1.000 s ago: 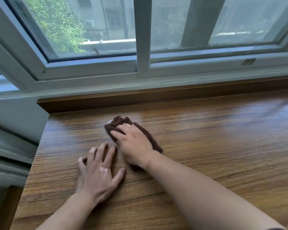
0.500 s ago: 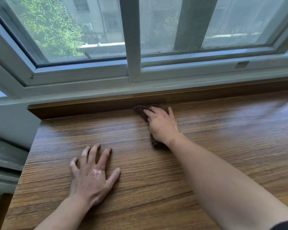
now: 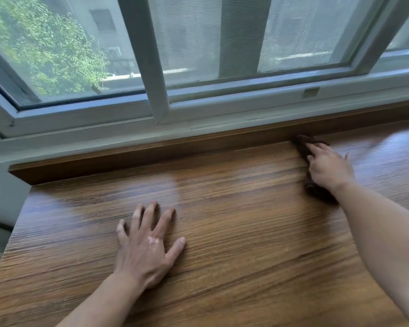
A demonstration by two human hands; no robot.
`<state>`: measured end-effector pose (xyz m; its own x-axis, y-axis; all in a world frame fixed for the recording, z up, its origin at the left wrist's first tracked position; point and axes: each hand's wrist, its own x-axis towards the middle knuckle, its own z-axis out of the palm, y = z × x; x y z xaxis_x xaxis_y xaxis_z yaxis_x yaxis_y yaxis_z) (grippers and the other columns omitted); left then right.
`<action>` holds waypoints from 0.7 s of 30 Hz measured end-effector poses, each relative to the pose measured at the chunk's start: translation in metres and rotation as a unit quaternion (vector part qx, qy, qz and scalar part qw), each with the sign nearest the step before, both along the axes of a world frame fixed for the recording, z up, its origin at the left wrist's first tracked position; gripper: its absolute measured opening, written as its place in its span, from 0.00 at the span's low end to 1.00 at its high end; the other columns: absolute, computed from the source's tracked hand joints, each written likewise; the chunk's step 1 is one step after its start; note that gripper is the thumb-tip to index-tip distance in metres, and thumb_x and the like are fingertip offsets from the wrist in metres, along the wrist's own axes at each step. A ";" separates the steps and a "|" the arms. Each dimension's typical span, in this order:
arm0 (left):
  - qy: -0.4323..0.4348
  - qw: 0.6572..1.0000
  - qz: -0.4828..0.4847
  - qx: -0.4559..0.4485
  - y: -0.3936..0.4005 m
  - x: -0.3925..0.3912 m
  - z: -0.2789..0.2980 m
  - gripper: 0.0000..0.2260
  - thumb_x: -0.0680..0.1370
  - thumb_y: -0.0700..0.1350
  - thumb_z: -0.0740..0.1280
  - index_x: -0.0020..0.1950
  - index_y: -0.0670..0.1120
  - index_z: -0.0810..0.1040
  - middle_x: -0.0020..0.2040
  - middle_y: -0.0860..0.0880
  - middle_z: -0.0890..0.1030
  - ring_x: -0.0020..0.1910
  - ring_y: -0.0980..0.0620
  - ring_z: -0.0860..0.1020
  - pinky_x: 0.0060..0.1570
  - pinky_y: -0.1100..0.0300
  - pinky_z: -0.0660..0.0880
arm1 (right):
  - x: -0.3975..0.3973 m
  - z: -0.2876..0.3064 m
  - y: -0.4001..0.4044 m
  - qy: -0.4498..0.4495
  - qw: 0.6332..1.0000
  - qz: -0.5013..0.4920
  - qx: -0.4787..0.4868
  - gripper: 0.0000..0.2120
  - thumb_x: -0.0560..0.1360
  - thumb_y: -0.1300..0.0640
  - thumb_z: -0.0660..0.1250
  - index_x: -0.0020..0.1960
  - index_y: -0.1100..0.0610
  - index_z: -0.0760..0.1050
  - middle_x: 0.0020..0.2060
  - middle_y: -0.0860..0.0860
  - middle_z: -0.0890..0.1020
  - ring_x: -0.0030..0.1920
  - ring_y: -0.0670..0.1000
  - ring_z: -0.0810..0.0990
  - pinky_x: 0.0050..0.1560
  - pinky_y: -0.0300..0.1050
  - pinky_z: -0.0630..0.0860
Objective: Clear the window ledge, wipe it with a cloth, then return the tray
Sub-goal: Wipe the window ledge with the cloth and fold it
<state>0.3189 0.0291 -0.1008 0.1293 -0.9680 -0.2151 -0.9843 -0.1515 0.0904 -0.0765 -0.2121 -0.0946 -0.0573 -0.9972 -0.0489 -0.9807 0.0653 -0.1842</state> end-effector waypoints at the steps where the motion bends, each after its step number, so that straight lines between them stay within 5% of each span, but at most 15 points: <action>1: -0.002 1.000 0.000 0.010 0.000 -0.004 0.000 0.40 0.69 0.76 0.38 0.80 0.65 0.47 0.83 0.50 0.46 0.81 0.45 0.41 0.76 0.35 0.46 | -0.003 0.000 -0.001 -0.003 1.000 -0.008 -0.002 0.21 0.83 0.54 0.57 0.76 0.50 0.67 0.75 0.52 0.69 0.71 0.60 0.70 0.72 0.69 0.59; 4: -0.009 0.999 0.005 0.032 -0.001 -0.012 -0.003 0.42 0.67 0.76 0.35 0.80 0.65 0.40 0.83 0.51 0.40 0.81 0.45 0.37 0.76 0.34 0.41 | 0.005 -0.002 0.002 -0.032 0.999 -0.011 -0.016 0.21 0.82 0.52 0.57 0.73 0.55 0.70 0.71 0.57 0.72 0.69 0.63 0.70 0.70 0.60 0.66; 9: -0.003 0.999 0.011 0.032 -0.001 -0.009 -0.007 0.47 0.62 0.80 0.27 0.80 0.66 0.38 0.83 0.52 0.39 0.81 0.45 0.36 0.75 0.32 0.40 | 0.039 -0.002 0.025 -0.047 0.997 0.056 -0.020 0.24 0.81 0.45 0.57 0.73 0.55 0.71 0.71 0.57 0.73 0.71 0.59 0.68 0.74 0.52 0.62; 15: -0.002 0.999 0.023 0.043 -0.009 -0.018 -0.006 0.41 0.68 0.79 0.34 0.79 0.67 0.39 0.83 0.50 0.40 0.81 0.42 0.39 0.74 0.28 0.42 | 0.107 0.006 0.109 -0.021 0.986 0.164 -0.020 0.38 0.77 0.27 0.50 0.74 0.52 0.70 0.72 0.54 0.71 0.72 0.56 0.67 0.76 0.52 0.60; 18: -0.010 0.999 0.023 0.042 -0.016 -0.015 -0.005 0.40 0.68 0.78 0.35 0.79 0.67 0.42 0.83 0.50 0.44 0.81 0.39 0.44 0.74 0.28 0.45 | 0.140 0.004 0.157 -0.045 0.979 0.197 -0.011 0.37 0.77 0.28 0.48 0.75 0.50 0.69 0.74 0.52 0.70 0.75 0.55 0.65 0.78 0.53 0.57; 21: -0.028 0.999 0.005 0.025 -0.023 -0.011 -0.006 0.39 0.69 0.77 0.35 0.79 0.68 0.45 0.83 0.49 0.47 0.80 0.39 0.48 0.74 0.31 0.46 | 0.169 -0.011 0.201 -0.050 0.974 0.213 -0.059 0.29 0.79 0.36 0.56 0.72 0.51 0.74 0.71 0.53 0.74 0.72 0.57 0.70 0.75 0.56 0.64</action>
<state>0.3081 0.0064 -0.1071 0.1514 -0.9550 -0.2550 -0.9862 -0.1635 0.0269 0.0925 -0.0113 -0.1055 0.3613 -0.9286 0.0843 -0.8913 -0.3706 -0.2614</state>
